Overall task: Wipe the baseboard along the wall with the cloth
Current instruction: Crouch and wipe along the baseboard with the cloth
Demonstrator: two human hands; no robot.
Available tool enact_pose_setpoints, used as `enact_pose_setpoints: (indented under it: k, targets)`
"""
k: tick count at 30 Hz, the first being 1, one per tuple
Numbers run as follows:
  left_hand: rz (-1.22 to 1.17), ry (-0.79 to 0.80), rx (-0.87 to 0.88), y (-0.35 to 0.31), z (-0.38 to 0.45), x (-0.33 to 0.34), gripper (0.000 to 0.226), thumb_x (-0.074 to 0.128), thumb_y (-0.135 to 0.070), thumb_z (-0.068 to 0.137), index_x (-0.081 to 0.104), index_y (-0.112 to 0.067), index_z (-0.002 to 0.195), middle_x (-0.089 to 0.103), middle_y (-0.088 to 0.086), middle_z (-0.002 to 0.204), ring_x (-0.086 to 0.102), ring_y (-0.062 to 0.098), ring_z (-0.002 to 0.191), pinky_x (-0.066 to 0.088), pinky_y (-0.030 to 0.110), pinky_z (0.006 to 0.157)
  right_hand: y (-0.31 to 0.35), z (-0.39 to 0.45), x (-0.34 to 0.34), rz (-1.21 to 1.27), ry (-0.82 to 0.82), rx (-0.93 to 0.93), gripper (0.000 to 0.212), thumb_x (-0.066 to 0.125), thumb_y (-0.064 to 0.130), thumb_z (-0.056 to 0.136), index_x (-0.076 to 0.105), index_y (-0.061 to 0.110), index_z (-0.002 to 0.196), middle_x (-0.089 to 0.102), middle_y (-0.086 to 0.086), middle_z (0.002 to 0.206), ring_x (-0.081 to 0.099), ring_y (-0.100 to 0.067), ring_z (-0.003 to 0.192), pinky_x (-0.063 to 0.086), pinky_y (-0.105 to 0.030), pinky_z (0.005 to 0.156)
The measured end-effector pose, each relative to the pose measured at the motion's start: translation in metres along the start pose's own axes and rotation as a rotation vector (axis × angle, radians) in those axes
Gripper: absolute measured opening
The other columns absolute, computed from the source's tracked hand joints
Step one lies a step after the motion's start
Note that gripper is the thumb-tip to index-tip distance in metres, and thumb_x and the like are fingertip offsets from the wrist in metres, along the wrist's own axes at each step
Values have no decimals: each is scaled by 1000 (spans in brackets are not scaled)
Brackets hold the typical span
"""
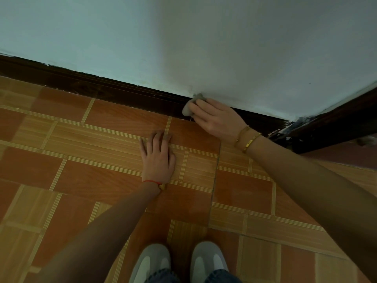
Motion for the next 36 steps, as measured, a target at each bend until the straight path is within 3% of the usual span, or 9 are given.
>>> enact_pose_setpoints:
  k: [5, 10, 14, 19, 25, 36]
  targets:
    - [-3, -10, -58, 5, 0, -6, 48, 38, -30, 96, 47, -15, 140, 44, 12, 148, 32, 33, 143, 14, 65, 120, -8, -41, -6, -12, 51, -25, 35, 37, -1, 99, 68, 5, 113, 60, -13, 127, 53, -28, 120, 37, -38, 107]
    - [21, -18, -186, 23, -1, -18, 52, 32, -34, 95, 46, -14, 141, 42, 15, 150, 29, 36, 145, 11, 66, 120, -12, -68, -8, -8, 150, -68, 39, 35, 1, 93, 70, 2, 110, 61, -16, 125, 54, -30, 117, 42, -40, 102]
    - [67, -20, -240, 42, -3, -21, 54, 32, -33, 96, 42, -15, 146, 40, 15, 152, 29, 36, 145, 12, 67, 119, -9, -44, -4, 14, 142, -84, 41, 32, -1, 94, 70, 1, 108, 62, -16, 123, 56, -29, 116, 36, -38, 104]
    - [71, -22, -258, 49, -5, -21, 54, 30, -32, 98, 39, -16, 149, 36, 13, 156, 26, 34, 148, 8, 65, 120, 7, 20, 14, 42, 19, -87, 28, 45, 0, 95, 67, 3, 112, 59, -12, 127, 54, -26, 121, 40, -36, 106]
    - [67, -27, -267, 49, -4, -22, 54, 34, -33, 97, 40, -16, 148, 38, 13, 155, 27, 35, 147, 10, 66, 119, 25, 87, 25, 68, -24, -94, 26, 44, -1, 96, 67, 0, 106, 60, -15, 123, 55, -29, 118, 44, -37, 101]
    - [35, -25, -260, 49, -4, -22, 53, 34, -32, 98, 40, -17, 148, 37, 11, 154, 25, 33, 147, 6, 65, 120, 13, 12, 23, 15, 116, -89, 23, 50, -1, 94, 64, -1, 111, 54, -17, 127, 47, -30, 120, 37, -39, 106]
Point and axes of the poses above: each hand's wrist, its own z-axis towards the middle knuckle, its own x-axis out of the palm, y = z × x, the point moved 2 cm from there along z, towards the middle knuckle
